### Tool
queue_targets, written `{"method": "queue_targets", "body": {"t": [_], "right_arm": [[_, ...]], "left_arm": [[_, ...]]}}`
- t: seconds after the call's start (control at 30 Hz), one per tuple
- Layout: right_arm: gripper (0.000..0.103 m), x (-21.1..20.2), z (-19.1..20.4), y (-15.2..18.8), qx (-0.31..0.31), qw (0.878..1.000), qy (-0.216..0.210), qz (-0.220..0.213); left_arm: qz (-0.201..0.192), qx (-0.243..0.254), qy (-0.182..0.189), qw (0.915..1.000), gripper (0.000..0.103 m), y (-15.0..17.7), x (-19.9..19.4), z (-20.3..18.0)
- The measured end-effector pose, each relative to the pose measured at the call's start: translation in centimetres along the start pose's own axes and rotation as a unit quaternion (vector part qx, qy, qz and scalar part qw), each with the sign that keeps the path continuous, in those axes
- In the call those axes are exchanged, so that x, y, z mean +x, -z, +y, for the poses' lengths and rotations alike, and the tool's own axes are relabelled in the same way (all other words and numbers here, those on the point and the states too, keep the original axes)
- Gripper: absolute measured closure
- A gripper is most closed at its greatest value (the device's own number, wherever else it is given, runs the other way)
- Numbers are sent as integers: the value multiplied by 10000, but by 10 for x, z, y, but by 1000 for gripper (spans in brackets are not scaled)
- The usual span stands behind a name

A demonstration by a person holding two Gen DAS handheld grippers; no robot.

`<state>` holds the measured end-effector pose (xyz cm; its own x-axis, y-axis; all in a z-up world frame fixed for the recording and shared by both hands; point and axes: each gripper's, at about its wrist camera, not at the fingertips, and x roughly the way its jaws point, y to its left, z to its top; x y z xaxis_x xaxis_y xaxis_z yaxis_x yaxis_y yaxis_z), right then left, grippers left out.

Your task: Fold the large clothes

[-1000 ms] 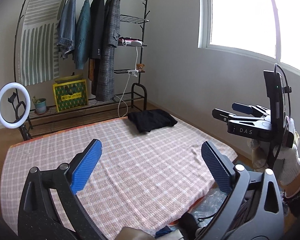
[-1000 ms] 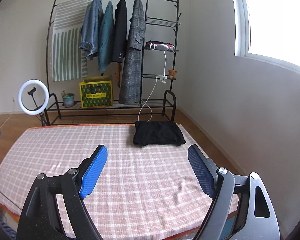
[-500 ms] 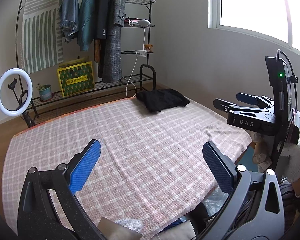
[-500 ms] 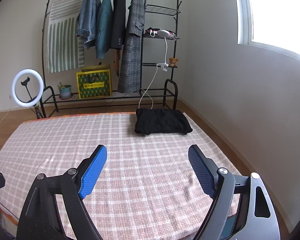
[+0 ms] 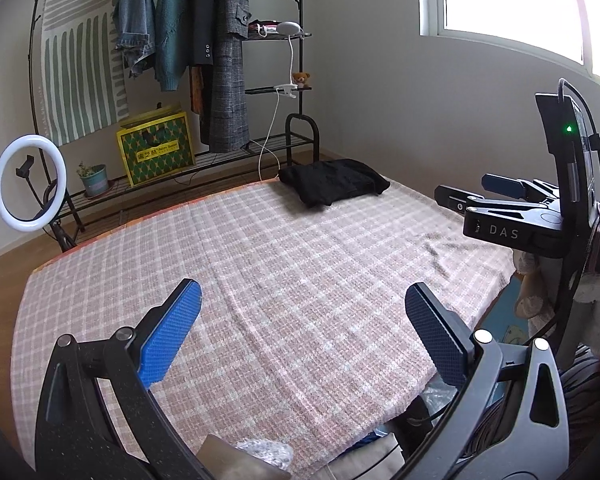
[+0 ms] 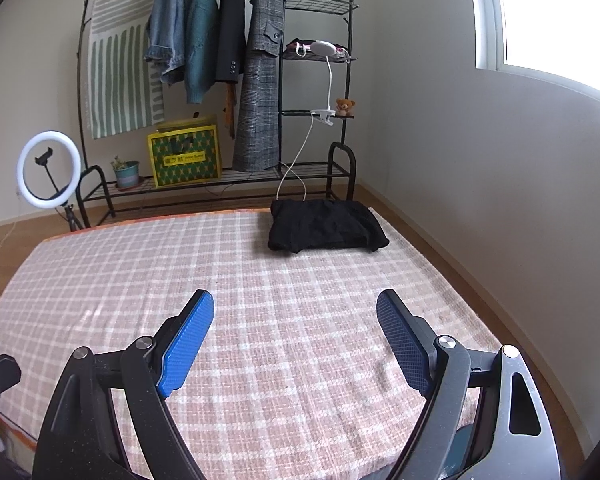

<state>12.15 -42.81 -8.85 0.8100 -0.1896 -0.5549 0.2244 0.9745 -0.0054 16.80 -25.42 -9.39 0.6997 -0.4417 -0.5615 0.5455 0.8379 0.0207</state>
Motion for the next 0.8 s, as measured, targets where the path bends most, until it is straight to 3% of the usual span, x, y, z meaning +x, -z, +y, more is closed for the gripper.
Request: {"method": "queue_targets", "body": {"t": [0.8], "right_arm": [[19, 1, -11, 1, 140, 9999, 57, 15]], "left_arm": [[-12, -127, 37, 9999, 0, 0, -4, 4]]}}
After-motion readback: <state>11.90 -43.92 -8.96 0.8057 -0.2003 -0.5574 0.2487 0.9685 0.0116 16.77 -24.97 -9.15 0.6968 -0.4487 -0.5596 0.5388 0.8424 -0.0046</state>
